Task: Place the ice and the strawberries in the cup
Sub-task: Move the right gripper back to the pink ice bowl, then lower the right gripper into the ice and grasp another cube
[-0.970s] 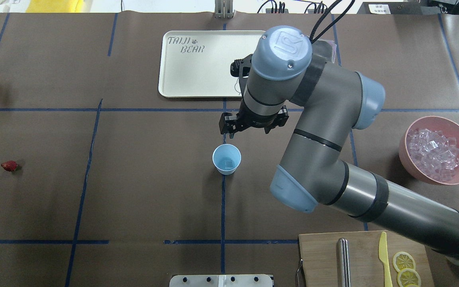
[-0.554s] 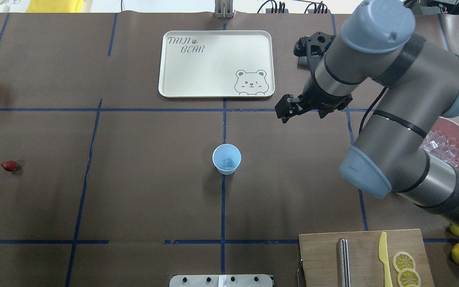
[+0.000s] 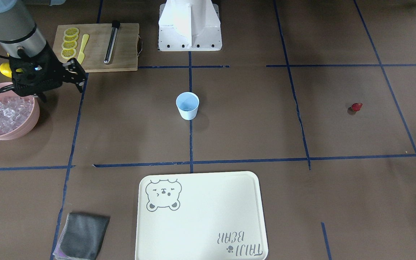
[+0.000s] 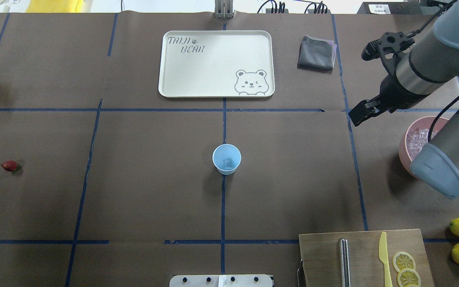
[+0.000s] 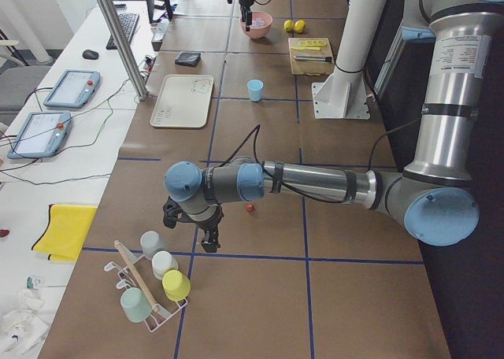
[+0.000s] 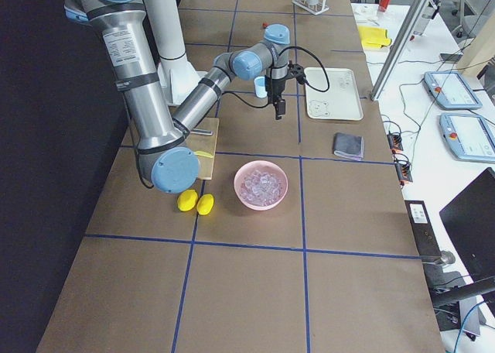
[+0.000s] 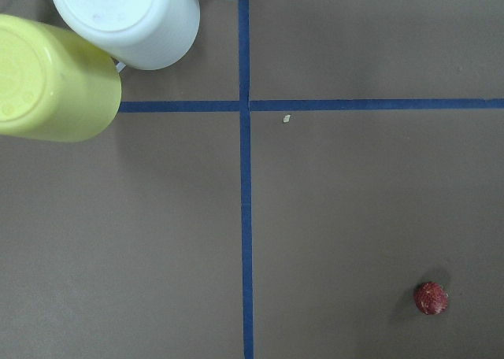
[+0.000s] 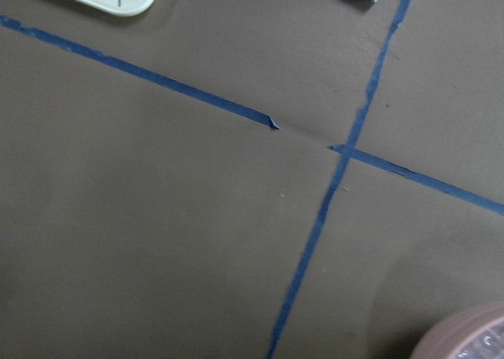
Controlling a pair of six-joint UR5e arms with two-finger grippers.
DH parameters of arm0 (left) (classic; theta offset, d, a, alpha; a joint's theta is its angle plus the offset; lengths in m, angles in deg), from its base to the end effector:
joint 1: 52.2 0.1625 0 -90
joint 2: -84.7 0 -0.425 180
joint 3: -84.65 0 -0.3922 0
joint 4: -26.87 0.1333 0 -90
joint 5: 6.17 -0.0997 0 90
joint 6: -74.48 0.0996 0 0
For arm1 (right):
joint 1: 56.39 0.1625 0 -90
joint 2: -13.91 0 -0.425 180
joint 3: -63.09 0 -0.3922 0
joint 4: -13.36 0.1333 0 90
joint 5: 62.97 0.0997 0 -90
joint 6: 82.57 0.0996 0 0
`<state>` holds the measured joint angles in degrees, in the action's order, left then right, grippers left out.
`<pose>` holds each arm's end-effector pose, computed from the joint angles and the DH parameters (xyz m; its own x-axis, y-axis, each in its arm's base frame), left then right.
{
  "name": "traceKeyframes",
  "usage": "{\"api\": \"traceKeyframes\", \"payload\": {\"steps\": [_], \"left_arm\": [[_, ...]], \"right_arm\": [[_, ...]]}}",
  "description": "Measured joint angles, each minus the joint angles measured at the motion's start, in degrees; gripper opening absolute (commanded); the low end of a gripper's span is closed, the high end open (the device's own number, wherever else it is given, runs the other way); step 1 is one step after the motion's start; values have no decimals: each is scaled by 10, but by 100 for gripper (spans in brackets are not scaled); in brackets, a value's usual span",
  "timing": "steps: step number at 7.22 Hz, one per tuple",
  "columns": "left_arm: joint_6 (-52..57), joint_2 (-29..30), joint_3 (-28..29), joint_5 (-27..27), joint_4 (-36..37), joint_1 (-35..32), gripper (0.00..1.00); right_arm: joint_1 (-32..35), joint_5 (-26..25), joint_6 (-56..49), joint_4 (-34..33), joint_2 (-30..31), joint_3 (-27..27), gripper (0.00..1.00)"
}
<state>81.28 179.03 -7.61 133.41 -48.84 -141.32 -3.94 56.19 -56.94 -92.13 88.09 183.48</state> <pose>-0.0496 -0.5127 0.6186 0.6435 0.0259 -0.7650 -0.0921 0.9948 -0.0437 -0.2481 -0.4619 0.3121 0.7141 -0.3630 0.5986 0.2385 0.9301 0.2794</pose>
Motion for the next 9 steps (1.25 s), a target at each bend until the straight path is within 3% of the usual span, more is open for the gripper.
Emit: {"api": "traceKeyframes", "payload": {"steps": [3,6,9], "left_arm": [[0,0,-6,0,1,0,100],[0,0,-7,0,1,0,100],[0,0,-7,-1,1,0,100]], "right_arm": [[49,1,-113,29,103,29,100],[67,14,-129,204,230,12,99],[99,54,-155,235,245,-43,99]]}}
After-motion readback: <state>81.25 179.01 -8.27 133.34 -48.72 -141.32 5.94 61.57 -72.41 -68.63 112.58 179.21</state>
